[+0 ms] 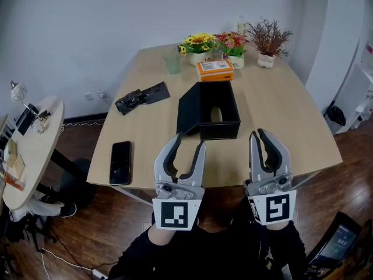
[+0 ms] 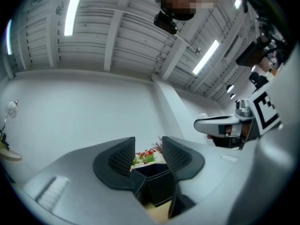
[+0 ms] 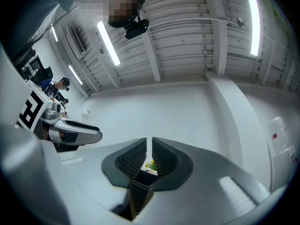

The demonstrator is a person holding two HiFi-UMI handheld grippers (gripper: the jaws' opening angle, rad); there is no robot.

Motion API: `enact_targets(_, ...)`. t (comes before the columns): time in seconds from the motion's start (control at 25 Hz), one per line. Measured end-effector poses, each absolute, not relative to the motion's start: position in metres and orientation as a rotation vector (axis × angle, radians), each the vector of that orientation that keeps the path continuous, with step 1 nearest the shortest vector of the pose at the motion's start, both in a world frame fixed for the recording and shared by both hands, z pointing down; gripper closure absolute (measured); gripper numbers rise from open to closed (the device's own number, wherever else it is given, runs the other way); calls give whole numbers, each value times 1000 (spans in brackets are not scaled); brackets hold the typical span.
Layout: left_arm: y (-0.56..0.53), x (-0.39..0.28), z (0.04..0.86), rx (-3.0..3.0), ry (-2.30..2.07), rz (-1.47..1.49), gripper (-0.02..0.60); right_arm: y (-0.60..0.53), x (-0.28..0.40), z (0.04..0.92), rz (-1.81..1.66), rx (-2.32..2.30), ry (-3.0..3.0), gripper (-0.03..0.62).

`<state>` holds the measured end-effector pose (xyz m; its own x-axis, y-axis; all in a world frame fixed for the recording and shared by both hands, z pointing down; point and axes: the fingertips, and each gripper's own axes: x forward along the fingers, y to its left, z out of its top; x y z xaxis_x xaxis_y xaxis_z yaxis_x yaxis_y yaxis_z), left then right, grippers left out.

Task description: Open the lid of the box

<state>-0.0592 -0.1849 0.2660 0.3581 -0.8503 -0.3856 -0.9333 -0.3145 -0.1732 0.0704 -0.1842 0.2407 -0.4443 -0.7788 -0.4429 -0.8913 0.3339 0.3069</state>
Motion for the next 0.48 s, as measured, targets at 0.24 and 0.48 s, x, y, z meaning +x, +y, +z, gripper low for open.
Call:
enact_targets(0.24, -185, -58, 267, -2264, 1565, 325, 430, -184, 72, 243, 759, -1520, 2381, 571)
enact_targets(0.48, -186, -59, 268, -2276, 1564, 313, 429, -186, 69, 244, 758, -1521, 2391, 571)
